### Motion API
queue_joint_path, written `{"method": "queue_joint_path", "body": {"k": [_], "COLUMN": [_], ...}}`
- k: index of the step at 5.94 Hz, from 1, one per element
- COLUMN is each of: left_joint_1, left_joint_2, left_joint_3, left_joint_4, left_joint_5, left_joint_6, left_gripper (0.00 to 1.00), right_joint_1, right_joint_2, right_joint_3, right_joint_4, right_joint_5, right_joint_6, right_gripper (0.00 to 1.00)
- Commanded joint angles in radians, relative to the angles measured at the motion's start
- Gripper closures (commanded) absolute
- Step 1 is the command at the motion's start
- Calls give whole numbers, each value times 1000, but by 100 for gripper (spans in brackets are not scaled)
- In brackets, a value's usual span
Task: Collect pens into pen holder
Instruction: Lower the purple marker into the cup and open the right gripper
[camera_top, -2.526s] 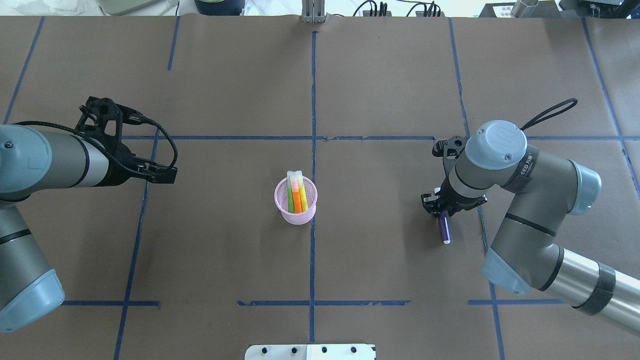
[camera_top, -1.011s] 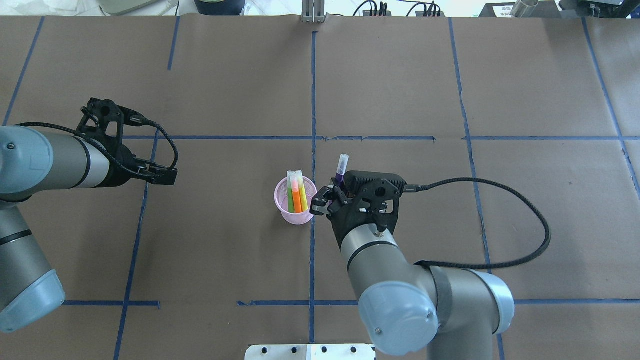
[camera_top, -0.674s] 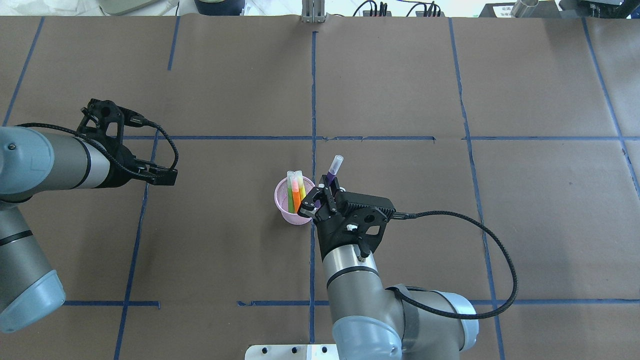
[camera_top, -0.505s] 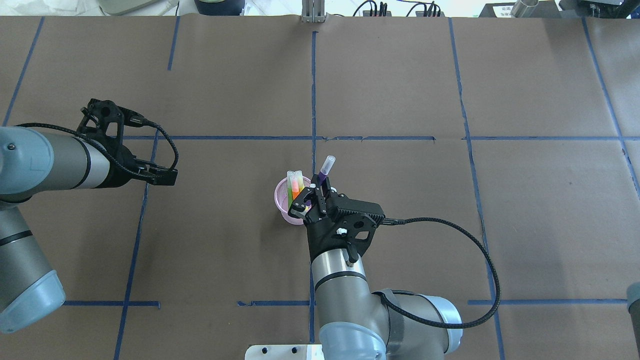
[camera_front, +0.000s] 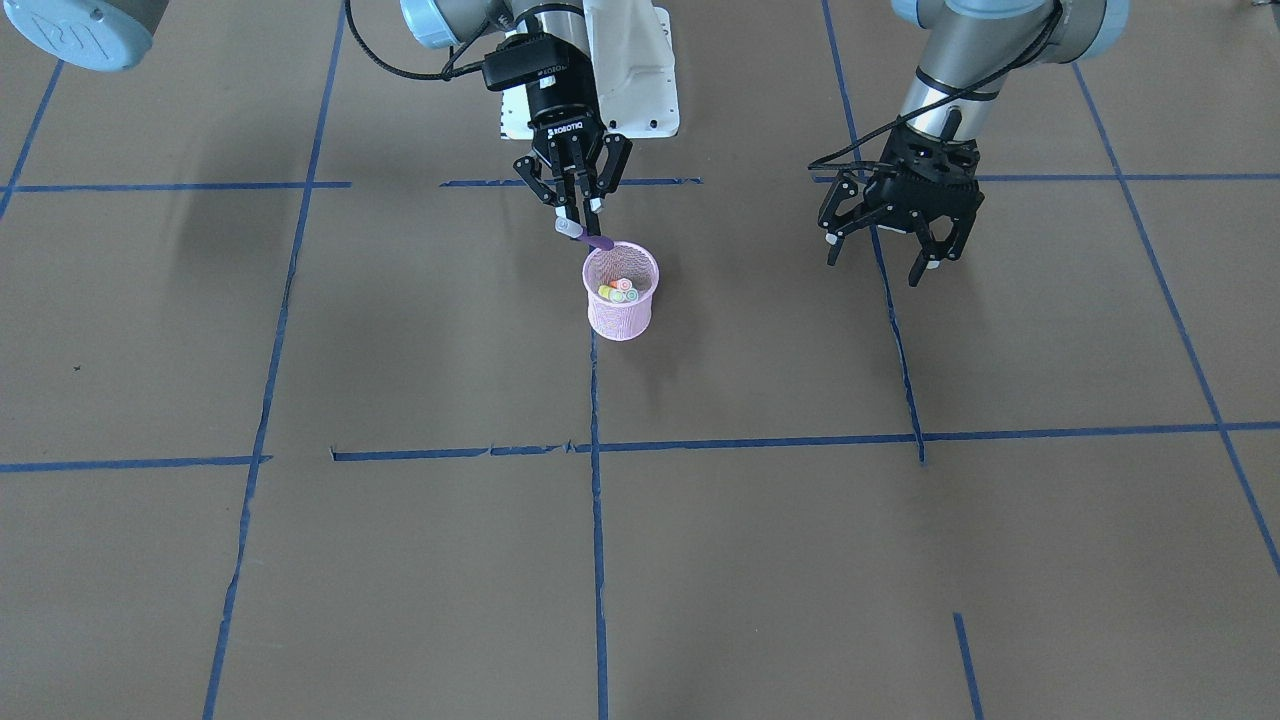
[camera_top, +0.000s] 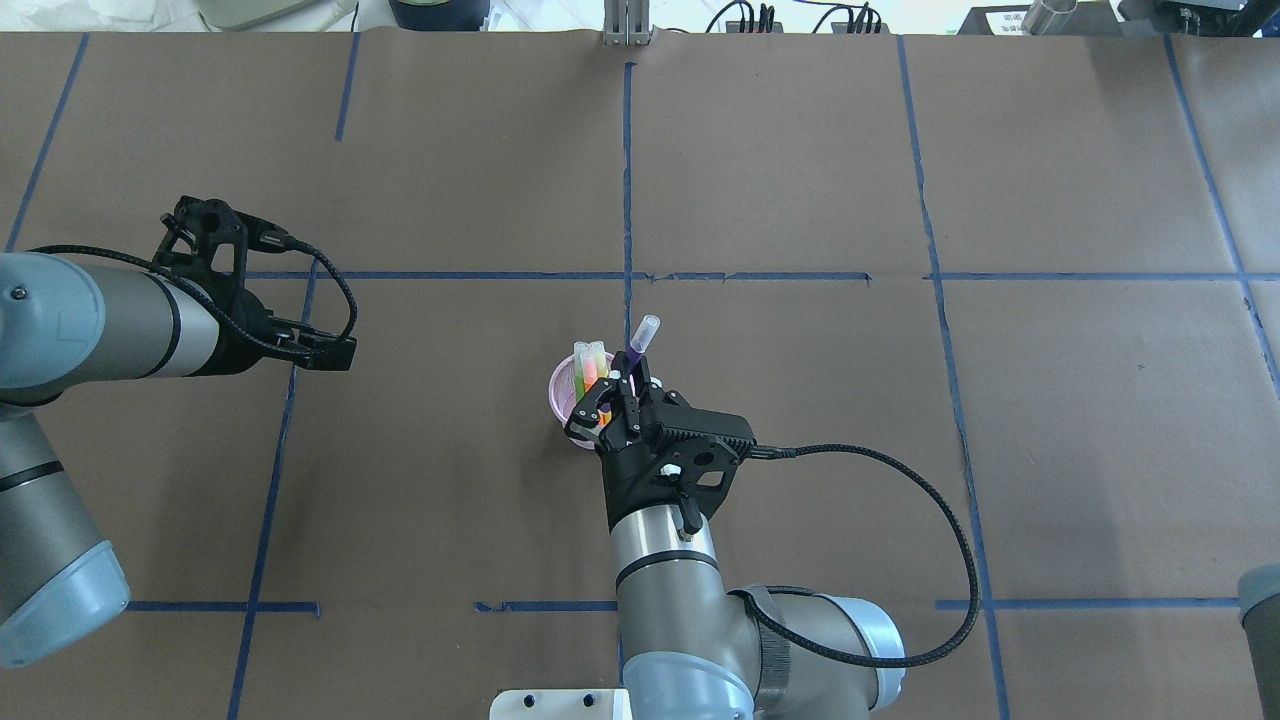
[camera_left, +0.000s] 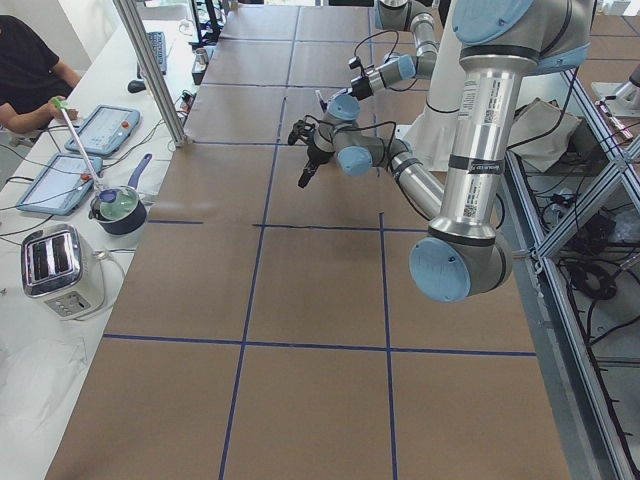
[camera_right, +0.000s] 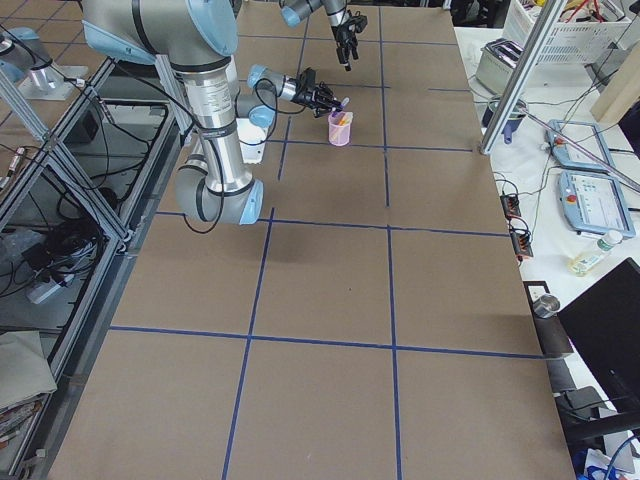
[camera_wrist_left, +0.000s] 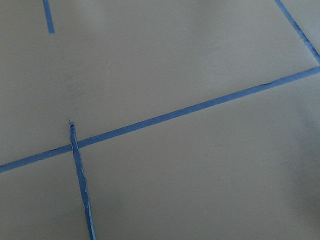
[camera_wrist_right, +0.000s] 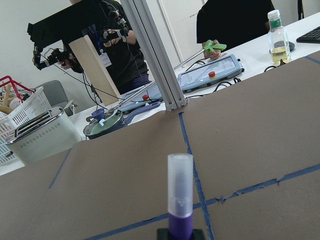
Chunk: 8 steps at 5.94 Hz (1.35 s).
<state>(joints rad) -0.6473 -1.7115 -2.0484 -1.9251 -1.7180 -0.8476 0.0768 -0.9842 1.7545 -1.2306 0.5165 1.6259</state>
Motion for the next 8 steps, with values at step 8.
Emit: {"method": "queue_joint_path", "body": {"k": [8], "left_joint_1": [-3], "left_joint_2": [7], "left_joint_3": [40], "left_joint_4": [5], "left_joint_5": [-8], "left_joint_6": [65], "left_gripper": [0], "right_joint_1": [137], "right_joint_2": [-205], "right_joint_3": [262], "right_joint_4": [2], "right_joint_5": [389], "right_joint_6": [-265], "right_gripper": [1]}}
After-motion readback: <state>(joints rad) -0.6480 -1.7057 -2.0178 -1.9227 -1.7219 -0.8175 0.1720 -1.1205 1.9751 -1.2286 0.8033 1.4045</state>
